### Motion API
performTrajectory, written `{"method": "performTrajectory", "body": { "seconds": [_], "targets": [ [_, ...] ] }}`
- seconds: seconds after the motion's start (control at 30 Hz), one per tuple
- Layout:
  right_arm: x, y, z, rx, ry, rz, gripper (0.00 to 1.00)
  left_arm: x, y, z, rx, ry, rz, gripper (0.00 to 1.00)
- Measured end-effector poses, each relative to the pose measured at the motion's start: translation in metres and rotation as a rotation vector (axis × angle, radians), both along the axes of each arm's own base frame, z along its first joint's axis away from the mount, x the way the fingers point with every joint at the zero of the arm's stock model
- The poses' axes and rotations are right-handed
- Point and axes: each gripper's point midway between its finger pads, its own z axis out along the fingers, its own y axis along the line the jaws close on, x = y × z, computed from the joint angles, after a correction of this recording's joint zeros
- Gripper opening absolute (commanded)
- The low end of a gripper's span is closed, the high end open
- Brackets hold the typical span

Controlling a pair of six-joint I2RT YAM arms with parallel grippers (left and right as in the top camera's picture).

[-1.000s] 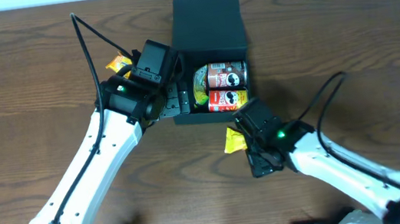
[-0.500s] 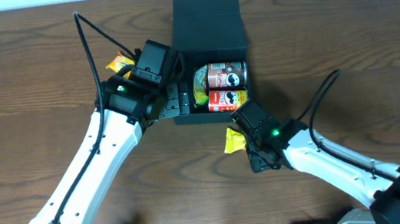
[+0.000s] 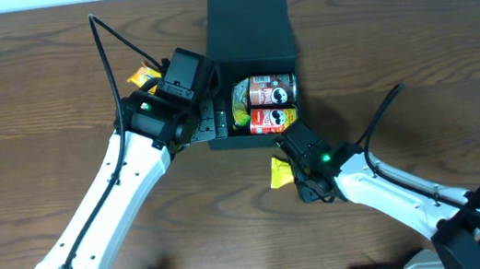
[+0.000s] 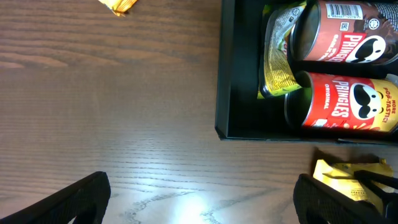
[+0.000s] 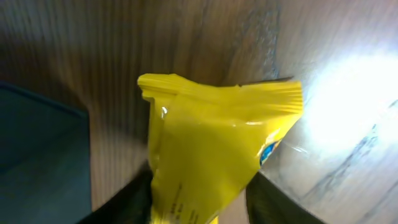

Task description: Pack container

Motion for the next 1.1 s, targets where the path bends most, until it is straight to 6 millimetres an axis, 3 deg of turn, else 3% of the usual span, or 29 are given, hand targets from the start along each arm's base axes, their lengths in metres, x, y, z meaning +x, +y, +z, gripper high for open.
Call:
{"method": "performTrajectory", "body": {
  "seconds": [0.13,0.53,1.1],
  "targets": [
    [0.002,0.001,0.001,0.005,-0.007,0.000,0.34,0.000,0.000,0.000,0.002,0.000,0.001,0.95],
    [0.005,0.004,0.002,0.010,-0.023,0.020,0.28,-0.001,0.001,0.000,0.004,0.002,0.001,0.95],
    [0.009,0.018,0.004,-0.035,-0.072,0.425,0.29,-0.001,0.001,0.000,0.005,0.003,0.001,0.95]
  ]
}}
